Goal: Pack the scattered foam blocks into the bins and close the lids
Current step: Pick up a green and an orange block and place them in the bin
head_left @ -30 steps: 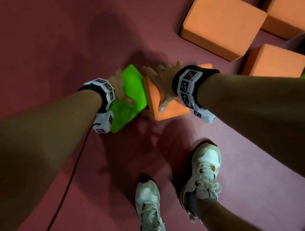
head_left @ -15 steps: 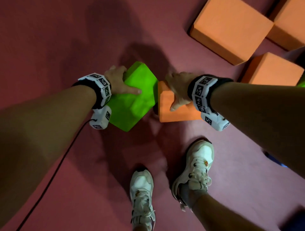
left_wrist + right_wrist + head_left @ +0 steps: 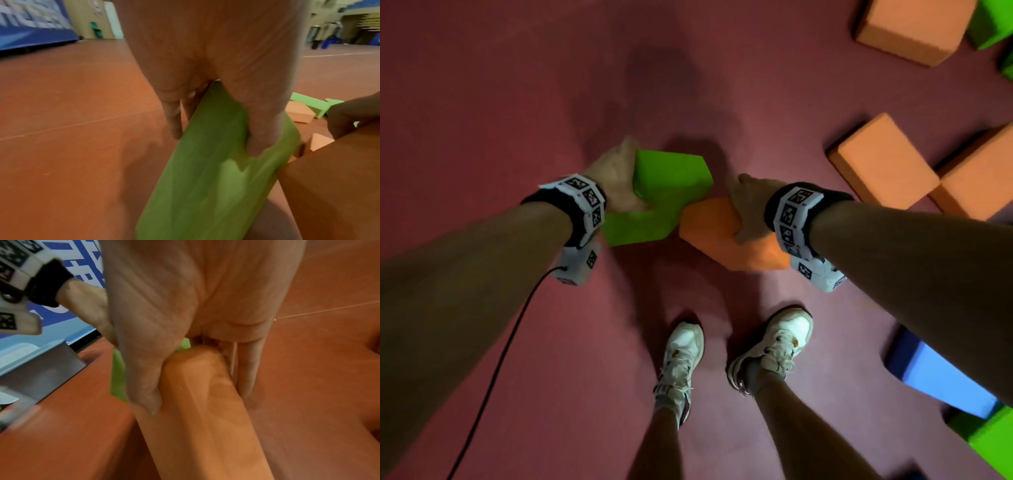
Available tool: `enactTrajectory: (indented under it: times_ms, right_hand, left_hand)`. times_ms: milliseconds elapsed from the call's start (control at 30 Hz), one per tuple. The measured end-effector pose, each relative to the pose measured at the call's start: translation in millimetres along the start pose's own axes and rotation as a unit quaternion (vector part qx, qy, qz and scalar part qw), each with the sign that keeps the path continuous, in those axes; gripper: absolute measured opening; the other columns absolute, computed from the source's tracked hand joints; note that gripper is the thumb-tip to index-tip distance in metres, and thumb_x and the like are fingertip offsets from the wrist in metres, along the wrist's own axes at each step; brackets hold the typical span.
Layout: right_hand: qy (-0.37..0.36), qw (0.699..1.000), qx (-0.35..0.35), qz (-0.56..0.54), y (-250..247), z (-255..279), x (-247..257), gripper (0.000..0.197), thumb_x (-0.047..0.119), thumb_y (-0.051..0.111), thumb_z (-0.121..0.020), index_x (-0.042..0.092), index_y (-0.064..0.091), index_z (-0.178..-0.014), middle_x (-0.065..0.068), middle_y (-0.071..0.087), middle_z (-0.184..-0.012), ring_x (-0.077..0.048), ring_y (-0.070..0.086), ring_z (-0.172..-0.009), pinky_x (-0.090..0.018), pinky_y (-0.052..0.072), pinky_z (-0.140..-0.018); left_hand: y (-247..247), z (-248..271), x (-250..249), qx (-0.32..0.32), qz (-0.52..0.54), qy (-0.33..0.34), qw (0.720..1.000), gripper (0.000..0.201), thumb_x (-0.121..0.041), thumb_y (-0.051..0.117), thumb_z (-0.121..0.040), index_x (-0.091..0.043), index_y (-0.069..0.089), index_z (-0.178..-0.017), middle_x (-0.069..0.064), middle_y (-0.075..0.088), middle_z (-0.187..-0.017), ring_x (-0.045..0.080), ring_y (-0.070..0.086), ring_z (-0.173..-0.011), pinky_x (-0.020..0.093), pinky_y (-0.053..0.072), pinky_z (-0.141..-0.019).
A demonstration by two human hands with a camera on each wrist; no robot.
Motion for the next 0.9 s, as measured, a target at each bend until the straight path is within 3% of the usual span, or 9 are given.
enactTrajectory:
  times_ms: [100,167,200,267,367,533,667,800,900]
  right_hand:
    - [-0.037,0.999,0.025,0.021,-22.1,16.2,49.4,0.117,0.056,0.083,-0.068,0.015,0.014,-0.152,-0.016,0.038,-0.138,-0.039,0.056,-0.113,-0.04,0.043,-0.071]
    - [-0.075,0.995,0.036,0.056,-30.3,27.3,90.9,0.117,0.059,0.079,-0.07,0.021,0.009,-0.155,-0.018,0.029,-0.144,-0.041,0.051,-0.119,-0.042,0.041,-0.074]
    - [-0.089,0.993,0.034,0.069,-33.2,32.7,107.4,0.115,0.06,0.078,-0.07,0.023,0.01,-0.155,-0.018,0.026,-0.145,-0.041,0.049,-0.12,-0.042,0.042,-0.076]
    - [-0.117,0.988,0.018,0.096,-36.1,39.0,157.8,0.115,0.063,0.076,-0.068,0.026,0.011,-0.155,-0.015,0.023,-0.147,-0.039,0.048,-0.12,-0.043,0.047,-0.08]
    - [-0.135,0.985,0.011,0.104,-28.0,45.4,234.9,0.111,0.063,0.075,-0.068,0.023,0.014,-0.152,-0.01,0.033,-0.14,-0.035,0.052,-0.114,-0.045,0.052,-0.081]
    - [-0.137,0.977,0.027,0.163,22.1,60.3,385.9,0.105,0.057,0.079,-0.071,0.01,0.021,-0.145,-0.011,0.043,-0.13,-0.034,0.057,-0.105,-0.041,0.049,-0.072]
    - [-0.207,0.953,0.036,0.221,81.5,97.0,539.2,0.11,0.053,0.08,-0.073,0.004,0.018,-0.148,-0.016,0.048,-0.135,-0.035,0.055,-0.118,-0.039,0.046,-0.088]
    - [-0.285,0.928,0.038,0.237,126.2,143.2,702.5,0.098,0.044,0.084,-0.067,0.011,0.026,-0.138,-0.012,0.053,-0.124,-0.035,0.061,-0.105,-0.037,0.043,-0.075]
    - [-0.336,0.901,0.029,0.272,139.3,179.5,818.7,0.094,0.046,0.086,-0.061,0.009,0.032,-0.129,-0.013,0.053,-0.125,-0.036,0.059,-0.108,-0.039,0.047,-0.084]
  left_hand:
    - [-21.7,61.3,53.4,0.0,0.016,-0.019,1.0,0.109,-0.05,0.089,-0.056,-0.026,0.029,-0.144,0.008,0.056,-0.13,0.031,0.057,-0.115,0.039,0.05,-0.093]
    - [-25.4,106.1,91.8,0.017,0.025,-0.029,0.999,0.109,-0.052,0.087,-0.059,-0.032,0.027,-0.149,0.003,0.054,-0.139,0.027,0.054,-0.124,0.035,0.045,-0.102]
    - [-21.1,122.4,106.0,0.032,0.021,-0.034,0.999,0.104,-0.051,0.087,-0.058,-0.031,0.034,-0.146,0.003,0.056,-0.135,0.028,0.056,-0.121,0.036,0.047,-0.099]
    - [-5.7,169.5,148.1,0.048,0.003,-0.077,0.996,0.093,-0.048,0.087,-0.055,-0.023,0.04,-0.131,0.008,0.055,-0.12,0.032,0.06,-0.101,0.039,0.052,-0.081]
    - [31.1,242.3,208.7,0.032,-0.016,-0.159,0.987,0.094,-0.047,0.087,-0.05,-0.02,0.033,-0.123,0.01,0.046,-0.112,0.037,0.058,-0.091,0.041,0.049,-0.068]
    - [119.5,366.6,311.6,0.044,0.024,-0.224,0.973,0.104,-0.078,0.068,-0.064,-0.009,0.027,-0.13,0.018,0.045,-0.12,0.04,0.06,-0.098,0.043,0.046,-0.075]
    - [186.9,496.3,394.3,0.031,0.097,-0.282,0.954,0.1,-0.075,0.068,-0.067,-0.008,0.028,-0.131,0.019,0.046,-0.125,0.039,0.058,-0.106,0.041,0.047,-0.081]
    - [248.3,653.7,481.1,0.073,0.187,-0.342,0.918,0.116,-0.069,0.077,-0.054,-0.018,0.025,-0.145,0.012,0.049,-0.132,0.034,0.056,-0.116,0.045,0.049,-0.096]
    - [271.1,771.0,538.6,0.097,0.191,-0.381,0.899,0.096,-0.072,0.076,-0.053,-0.017,0.048,-0.127,0.01,0.056,-0.116,0.032,0.059,-0.104,0.043,0.052,-0.089]
Point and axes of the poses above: each hand's wrist, its own z-axis away from the middle knuckle, its own y-axis out of the palm, x = y × z, the point moved 7 cm from there along -z, towards the middle knuckle
